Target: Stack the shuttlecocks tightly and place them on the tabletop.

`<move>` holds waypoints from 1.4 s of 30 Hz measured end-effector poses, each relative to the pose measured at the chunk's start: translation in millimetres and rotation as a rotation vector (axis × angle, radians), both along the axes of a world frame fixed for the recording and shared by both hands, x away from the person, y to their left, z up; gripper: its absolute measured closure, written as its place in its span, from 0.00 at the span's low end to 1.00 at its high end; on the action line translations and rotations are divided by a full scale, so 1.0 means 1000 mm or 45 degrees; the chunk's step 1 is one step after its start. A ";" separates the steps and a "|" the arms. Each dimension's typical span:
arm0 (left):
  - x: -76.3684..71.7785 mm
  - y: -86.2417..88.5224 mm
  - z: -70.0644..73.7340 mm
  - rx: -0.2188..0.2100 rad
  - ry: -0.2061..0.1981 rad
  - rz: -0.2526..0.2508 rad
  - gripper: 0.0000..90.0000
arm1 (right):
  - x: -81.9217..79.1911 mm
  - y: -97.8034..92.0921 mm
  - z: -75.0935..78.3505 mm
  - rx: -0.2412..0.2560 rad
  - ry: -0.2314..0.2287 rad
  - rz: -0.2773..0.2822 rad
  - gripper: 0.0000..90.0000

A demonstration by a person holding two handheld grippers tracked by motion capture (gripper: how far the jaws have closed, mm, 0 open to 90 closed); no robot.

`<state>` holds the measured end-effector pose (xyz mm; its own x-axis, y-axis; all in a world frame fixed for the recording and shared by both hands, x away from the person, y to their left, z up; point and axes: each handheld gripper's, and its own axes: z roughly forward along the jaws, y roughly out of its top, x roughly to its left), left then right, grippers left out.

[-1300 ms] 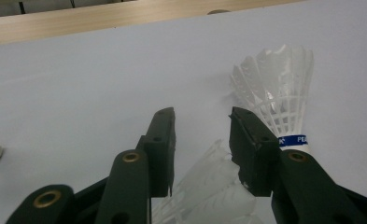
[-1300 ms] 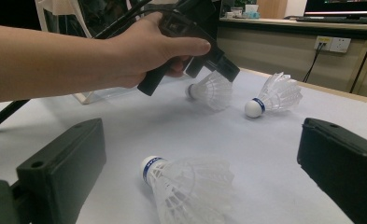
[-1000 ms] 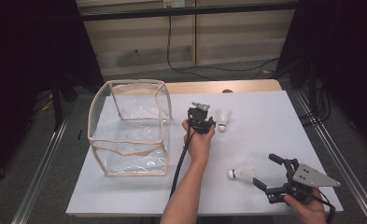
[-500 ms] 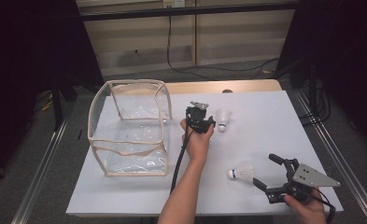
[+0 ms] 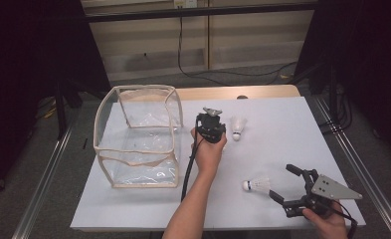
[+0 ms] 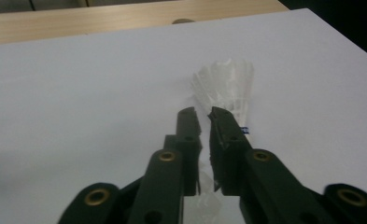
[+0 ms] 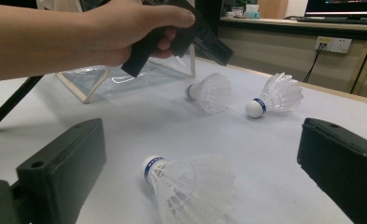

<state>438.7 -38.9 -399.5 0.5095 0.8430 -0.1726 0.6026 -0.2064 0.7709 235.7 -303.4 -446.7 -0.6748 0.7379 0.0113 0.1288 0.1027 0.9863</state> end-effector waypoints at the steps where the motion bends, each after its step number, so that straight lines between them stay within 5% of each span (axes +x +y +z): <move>1: -0.001 0.000 0.000 0.000 0.005 -0.012 0.97 | 0.000 0.000 0.000 0.000 0.000 0.000 0.01; 20: -0.008 -0.003 -0.001 -0.012 0.078 -0.107 1.00 | 0.000 0.000 0.000 -0.001 0.005 -0.001 0.01; 42: 0.005 -0.004 -0.013 0.015 0.088 -0.039 1.00 | 0.000 0.000 0.000 0.001 0.005 0.000 0.01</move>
